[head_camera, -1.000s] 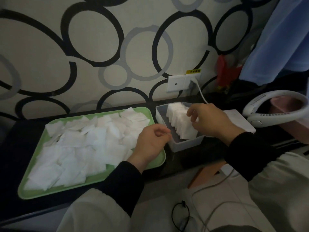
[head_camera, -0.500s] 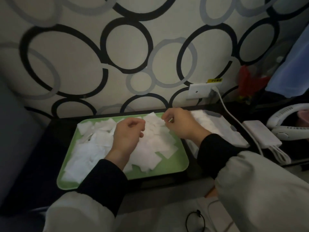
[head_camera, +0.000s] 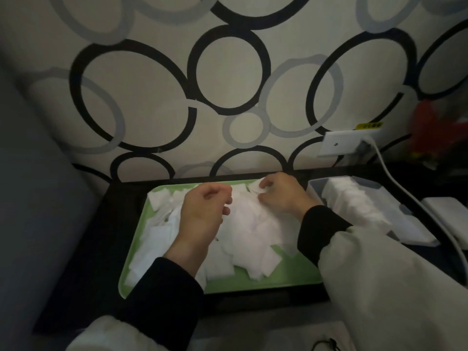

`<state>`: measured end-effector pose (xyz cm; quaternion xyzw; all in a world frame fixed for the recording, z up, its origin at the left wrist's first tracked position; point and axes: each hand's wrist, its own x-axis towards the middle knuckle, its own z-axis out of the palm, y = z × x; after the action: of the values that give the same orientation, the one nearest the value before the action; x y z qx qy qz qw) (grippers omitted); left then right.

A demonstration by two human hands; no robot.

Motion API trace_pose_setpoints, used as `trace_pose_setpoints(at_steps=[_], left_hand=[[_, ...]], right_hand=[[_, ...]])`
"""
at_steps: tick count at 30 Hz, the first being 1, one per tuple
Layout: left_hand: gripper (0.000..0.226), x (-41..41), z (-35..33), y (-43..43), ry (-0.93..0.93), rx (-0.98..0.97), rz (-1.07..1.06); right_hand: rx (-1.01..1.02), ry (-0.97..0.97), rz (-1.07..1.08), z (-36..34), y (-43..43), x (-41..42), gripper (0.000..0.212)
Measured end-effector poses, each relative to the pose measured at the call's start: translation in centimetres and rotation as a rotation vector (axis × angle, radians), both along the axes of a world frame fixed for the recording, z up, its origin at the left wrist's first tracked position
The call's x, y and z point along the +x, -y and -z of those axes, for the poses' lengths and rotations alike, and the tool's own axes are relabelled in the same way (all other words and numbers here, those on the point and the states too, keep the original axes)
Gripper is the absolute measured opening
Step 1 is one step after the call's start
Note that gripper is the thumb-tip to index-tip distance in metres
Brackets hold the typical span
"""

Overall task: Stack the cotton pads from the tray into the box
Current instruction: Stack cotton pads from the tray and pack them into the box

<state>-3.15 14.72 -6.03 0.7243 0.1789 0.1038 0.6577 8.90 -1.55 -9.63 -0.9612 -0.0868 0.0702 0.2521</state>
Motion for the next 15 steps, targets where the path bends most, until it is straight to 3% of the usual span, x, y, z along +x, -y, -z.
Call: trace_pose_setpoints(at_steps=[4,13,15], left_hand=[[0.01,0.0,0.0,-0.2,0.0,0.014,-0.006],[0.006,-0.3,0.3,0.0,0.02,0.088,0.01],[0.027,-0.4,0.4,0.2,0.046,0.12,0.062]], right_hand=[[0.134,0.063,0.039,0.1,0.1,-0.3,0.02],[0.464,0.121,0.041,-3.8,2.2,-3.4,0.017],[0.495,0.067,-0.082,-5.3,2.6,-4.4,0.015]])
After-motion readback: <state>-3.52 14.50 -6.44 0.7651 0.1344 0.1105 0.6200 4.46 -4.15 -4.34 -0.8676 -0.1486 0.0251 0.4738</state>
